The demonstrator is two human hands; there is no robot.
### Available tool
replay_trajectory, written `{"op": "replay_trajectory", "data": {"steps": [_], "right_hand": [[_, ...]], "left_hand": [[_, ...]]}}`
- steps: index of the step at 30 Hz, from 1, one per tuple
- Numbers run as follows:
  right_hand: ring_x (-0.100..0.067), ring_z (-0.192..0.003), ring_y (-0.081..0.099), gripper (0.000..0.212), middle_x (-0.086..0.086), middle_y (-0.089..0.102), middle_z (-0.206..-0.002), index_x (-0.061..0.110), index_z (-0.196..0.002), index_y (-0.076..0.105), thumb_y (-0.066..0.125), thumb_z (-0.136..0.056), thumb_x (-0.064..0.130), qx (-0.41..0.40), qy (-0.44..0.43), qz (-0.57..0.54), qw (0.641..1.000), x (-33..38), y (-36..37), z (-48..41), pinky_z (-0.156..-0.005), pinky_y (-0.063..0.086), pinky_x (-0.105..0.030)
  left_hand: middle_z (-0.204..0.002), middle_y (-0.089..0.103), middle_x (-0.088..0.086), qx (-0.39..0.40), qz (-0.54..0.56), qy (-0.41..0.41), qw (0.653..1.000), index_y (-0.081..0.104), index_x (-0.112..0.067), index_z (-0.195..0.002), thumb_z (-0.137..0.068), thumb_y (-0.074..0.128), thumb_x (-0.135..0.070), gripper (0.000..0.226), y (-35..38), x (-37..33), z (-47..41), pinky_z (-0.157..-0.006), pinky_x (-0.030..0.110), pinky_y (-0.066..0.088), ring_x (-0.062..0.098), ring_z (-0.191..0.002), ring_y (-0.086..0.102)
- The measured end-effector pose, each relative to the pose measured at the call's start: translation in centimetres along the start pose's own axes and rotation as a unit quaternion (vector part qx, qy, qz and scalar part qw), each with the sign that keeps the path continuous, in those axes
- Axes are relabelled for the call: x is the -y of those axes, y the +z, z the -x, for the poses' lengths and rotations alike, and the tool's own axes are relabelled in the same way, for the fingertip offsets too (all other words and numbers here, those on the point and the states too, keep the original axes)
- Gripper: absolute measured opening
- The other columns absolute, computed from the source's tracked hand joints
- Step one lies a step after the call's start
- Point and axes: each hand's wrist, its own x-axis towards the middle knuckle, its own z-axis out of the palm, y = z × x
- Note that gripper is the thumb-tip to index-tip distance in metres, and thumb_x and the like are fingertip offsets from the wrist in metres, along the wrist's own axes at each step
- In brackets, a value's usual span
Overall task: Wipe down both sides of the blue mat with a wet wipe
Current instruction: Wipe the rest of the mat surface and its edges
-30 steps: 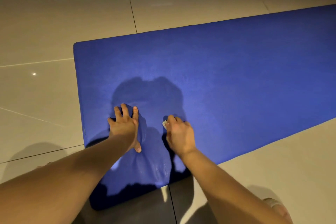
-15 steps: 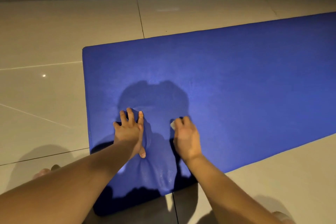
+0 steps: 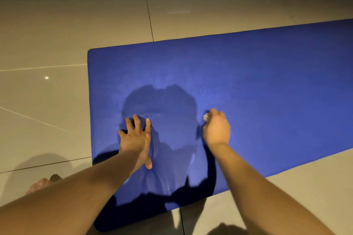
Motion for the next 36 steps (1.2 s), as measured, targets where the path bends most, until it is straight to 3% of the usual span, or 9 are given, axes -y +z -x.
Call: {"op": "replay_trajectory", "data": {"steps": [5,7,12,16,20,24,27,32,36], "right_hand": [[-0.038,-0.084,0.061,0.005,-0.011,0.060,-0.098,0.010,-0.094,0.063,0.059,-0.096,0.011,0.102,-0.169,-0.004,0.980,3.4,1.9,3.4,-0.062,0.036,-0.035],[-0.038,-0.084,0.062,0.005,-0.010,0.060,-0.100,0.013,-0.098,0.065,0.062,-0.095,0.015,0.087,-0.195,0.016,0.977,1.1,1.2,2.1,-0.062,0.042,-0.037],[-0.041,-0.078,0.056,0.014,-0.019,0.057,-0.106,0.007,-0.107,0.062,0.057,-0.095,0.010,0.006,-0.027,0.063,0.998,-4.4,-1.9,-2.0,-0.061,0.037,-0.038],[-0.043,-0.082,0.055,0.014,-0.021,0.055,-0.103,0.004,-0.100,0.062,0.057,-0.087,0.001,-0.029,0.053,0.010,0.998,-1.4,-0.5,-1.8,-0.063,0.035,-0.040],[-0.040,-0.076,0.059,0.011,-0.016,0.060,-0.088,0.007,-0.086,0.065,0.065,-0.080,-0.002,0.007,-0.113,-0.039,0.993,5.0,3.2,2.5,-0.061,0.042,-0.038],[-0.036,-0.083,0.062,0.003,-0.010,0.062,-0.094,0.012,-0.092,0.065,0.062,-0.093,0.010,0.076,-0.206,-0.039,0.975,4.1,2.9,2.2,-0.065,0.043,-0.035],[-0.040,-0.095,0.062,0.013,-0.016,0.062,-0.107,0.012,-0.105,0.065,0.058,-0.096,0.018,0.023,-0.100,-0.016,0.995,0.2,1.2,-1.2,-0.073,0.048,-0.042],[-0.041,-0.096,0.061,0.017,-0.018,0.062,-0.111,0.008,-0.110,0.053,0.058,-0.095,0.016,-0.014,0.078,0.018,0.997,-2.5,-1.0,-4.9,-0.068,0.041,-0.041],[-0.042,-0.097,0.062,0.013,-0.020,0.064,-0.108,0.006,-0.105,0.060,0.056,-0.096,0.014,-0.007,0.007,-0.032,0.999,2.8,1.5,-2.4,-0.073,0.045,-0.043]], "left_hand": [[-0.160,-0.020,0.027,0.007,0.014,0.002,1.000,-0.022,-0.013,-0.156,-0.058,0.086,-0.067,0.156,0.0,0.2,0.1,-0.117,0.061,0.026,0.052,-0.149,-0.008],[-0.160,-0.021,0.027,0.007,0.020,0.003,1.000,-0.022,-0.013,-0.156,-0.057,0.087,-0.066,0.157,0.0,0.2,0.1,-0.117,0.061,0.026,0.052,-0.149,-0.009],[-0.161,-0.017,0.027,-0.002,0.017,0.004,1.000,-0.019,-0.013,-0.157,-0.054,0.088,-0.067,0.158,0.1,0.3,0.1,-0.115,0.061,0.030,0.052,-0.149,-0.004],[-0.160,-0.015,0.028,-0.008,0.018,0.008,1.000,-0.018,-0.012,-0.158,-0.054,0.088,-0.068,0.159,0.1,0.2,0.1,-0.114,0.061,0.031,0.053,-0.149,-0.002],[-0.160,-0.014,0.027,-0.009,0.022,0.007,1.000,-0.017,-0.013,-0.158,-0.054,0.088,-0.067,0.157,0.0,0.2,0.2,-0.114,0.061,0.031,0.053,-0.149,-0.002],[-0.159,-0.011,0.027,-0.020,0.024,0.006,0.999,-0.014,-0.013,-0.159,-0.052,0.089,-0.067,0.157,0.1,0.3,0.2,-0.113,0.060,0.032,0.052,-0.148,0.000],[-0.160,-0.011,0.026,-0.019,0.025,0.009,0.999,-0.014,-0.013,-0.159,-0.052,0.089,-0.067,0.158,0.1,0.3,0.2,-0.113,0.061,0.032,0.052,-0.148,0.001],[-0.160,-0.010,0.027,-0.023,0.025,0.006,0.999,-0.014,-0.013,-0.159,-0.052,0.089,-0.067,0.158,0.2,0.3,0.1,-0.113,0.061,0.033,0.052,-0.148,0.001],[-0.160,-0.008,0.027,-0.031,0.021,0.006,0.999,-0.013,-0.012,-0.159,-0.051,0.089,-0.068,0.158,0.3,0.2,0.1,-0.112,0.061,0.033,0.052,-0.148,0.002]]}}
